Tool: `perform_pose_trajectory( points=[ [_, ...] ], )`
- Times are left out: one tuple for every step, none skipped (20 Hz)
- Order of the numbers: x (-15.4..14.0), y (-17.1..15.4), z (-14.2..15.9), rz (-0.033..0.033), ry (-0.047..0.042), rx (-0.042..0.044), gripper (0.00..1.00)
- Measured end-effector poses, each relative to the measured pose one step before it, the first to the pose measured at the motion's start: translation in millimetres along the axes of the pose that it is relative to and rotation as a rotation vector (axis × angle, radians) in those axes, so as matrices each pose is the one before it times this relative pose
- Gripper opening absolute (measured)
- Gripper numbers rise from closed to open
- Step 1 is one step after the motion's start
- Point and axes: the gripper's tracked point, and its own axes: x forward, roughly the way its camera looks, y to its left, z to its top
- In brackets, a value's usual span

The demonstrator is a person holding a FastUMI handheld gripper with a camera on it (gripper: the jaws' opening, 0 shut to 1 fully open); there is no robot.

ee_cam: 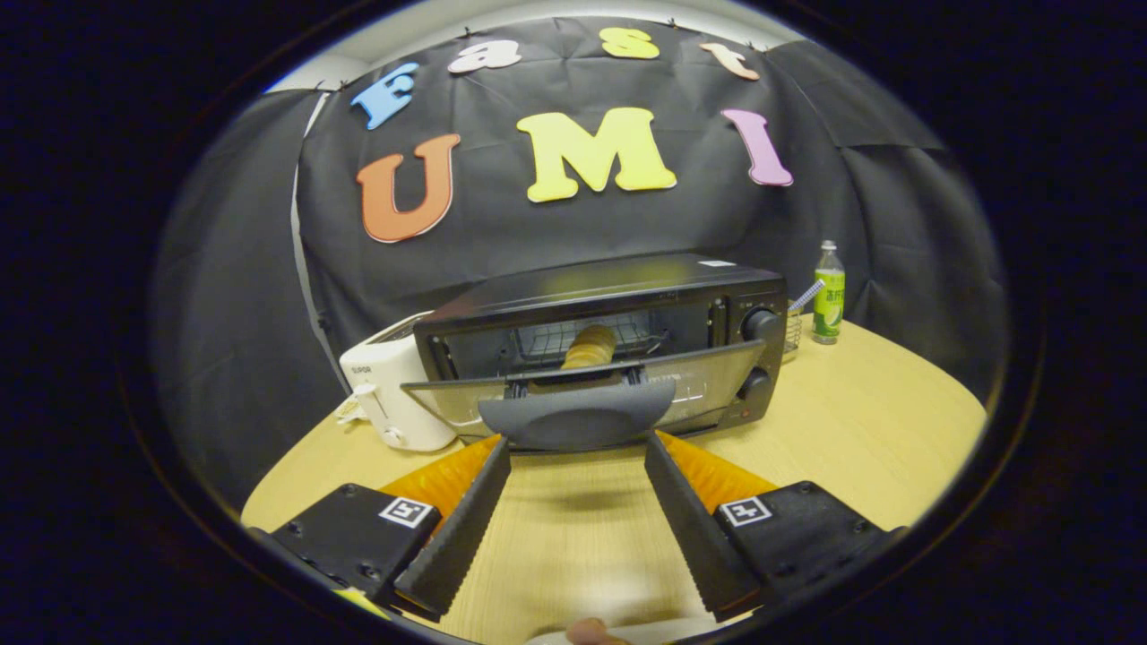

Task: Open the toaster oven, put the food inside, and close the toaster oven door.

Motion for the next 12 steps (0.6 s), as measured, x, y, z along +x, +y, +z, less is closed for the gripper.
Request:
perform_pose_trajectory(
  points=[
    [-1.49, -4.24, 1.34, -0.00122, 0.00009, 0.01602, 1.00],
    [-1.98, -2.42, 0.54, -0.00206, 0.00236, 0.00552, 1.00],
    [-2.19, -3.06, 2.07, -0.00071, -0.00271, -0.00287, 1.00],
    [-4.38, -3.27, 3.35, -0.00604, -0.00065, -0.00575, 1.00],
    [-4.84, -3.10, 5.88, -0.00522, -0.00678, -0.00484, 1.00],
    [-6.57, -2.37, 7.73, -0.00169, -0.00970, -0.00157, 1.00],
    [-8.48, -0.68, 9.45, 0.00098, -0.00945, 0.00323, 1.00],
    [-12.15, 0.17, 12.31, 0.00090, -0.01931, 0.00447, 1.00],
    [-13.05, 1.41, 13.58, 0.00205, -0.02492, -0.00030, 1.00],
    [-12.35, 2.82, 16.86, 0.00270, -0.03004, -0.00288, 1.00],
    [-14.53, 3.69, 15.90, 0.00614, -0.02024, -0.01071, 1.00],
    [-11.82, 1.74, 10.69, -0.00808, -0.01596, -0.01161, 1.00]
  ],
)
